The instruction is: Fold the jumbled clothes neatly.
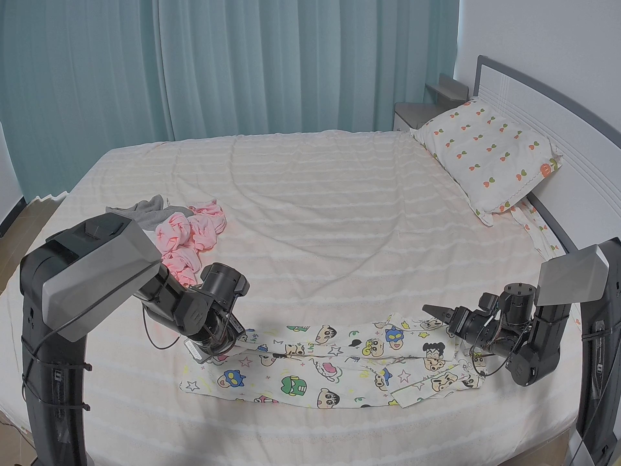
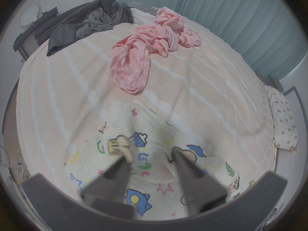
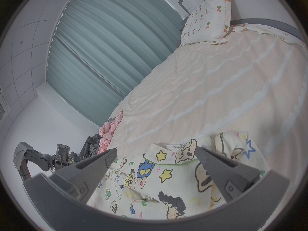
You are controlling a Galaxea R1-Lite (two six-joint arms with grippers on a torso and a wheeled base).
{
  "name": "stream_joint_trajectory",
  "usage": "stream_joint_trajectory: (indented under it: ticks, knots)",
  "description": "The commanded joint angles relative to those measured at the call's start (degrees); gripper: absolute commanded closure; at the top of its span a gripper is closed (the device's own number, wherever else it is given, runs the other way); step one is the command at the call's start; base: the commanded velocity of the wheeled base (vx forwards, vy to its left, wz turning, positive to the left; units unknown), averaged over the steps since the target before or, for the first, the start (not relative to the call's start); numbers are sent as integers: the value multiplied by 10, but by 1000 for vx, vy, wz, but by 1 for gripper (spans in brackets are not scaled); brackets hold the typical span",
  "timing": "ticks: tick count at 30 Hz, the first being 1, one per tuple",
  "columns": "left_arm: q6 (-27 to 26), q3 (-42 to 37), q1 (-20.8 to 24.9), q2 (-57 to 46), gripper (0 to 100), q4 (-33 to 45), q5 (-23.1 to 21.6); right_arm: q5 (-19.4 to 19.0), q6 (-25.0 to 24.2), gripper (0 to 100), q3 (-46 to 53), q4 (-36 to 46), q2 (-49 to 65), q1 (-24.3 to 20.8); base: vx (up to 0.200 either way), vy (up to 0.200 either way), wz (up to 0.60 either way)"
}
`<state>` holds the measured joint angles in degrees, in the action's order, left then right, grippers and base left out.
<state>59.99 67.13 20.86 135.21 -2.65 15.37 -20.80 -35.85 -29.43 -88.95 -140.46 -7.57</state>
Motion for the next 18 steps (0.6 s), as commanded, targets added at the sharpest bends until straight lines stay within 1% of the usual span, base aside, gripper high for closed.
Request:
stream_joint_trajectory:
  ticks: [1,8,9,12,16,17,18]
  knots:
    - [0,9,-6,13,100,3,2,0,0,0,1,-7,1,0,0,0,0]
    - [-2,10,-11,4,100,1,7,0,0,0,1,-7,1,0,0,0,0]
    - [-6,11,-11,-3,100,-3,19,0,0,0,1,-7,1,0,0,0,0]
    - [-13,12,-8,-13,100,-14,26,-1,0,0,2,-7,1,0,0,0,0]
    - [-29,7,-4,-20,100,-52,27,-1,0,0,2,-7,0,0,0,0,0]
    - [-46,4,2,-21,100,-81,30,-1,0,0,2,-7,1,0,0,0,0]
    - [-51,2,2,-21,100,-89,33,-1,0,0,2,-7,1,0,0,0,0]
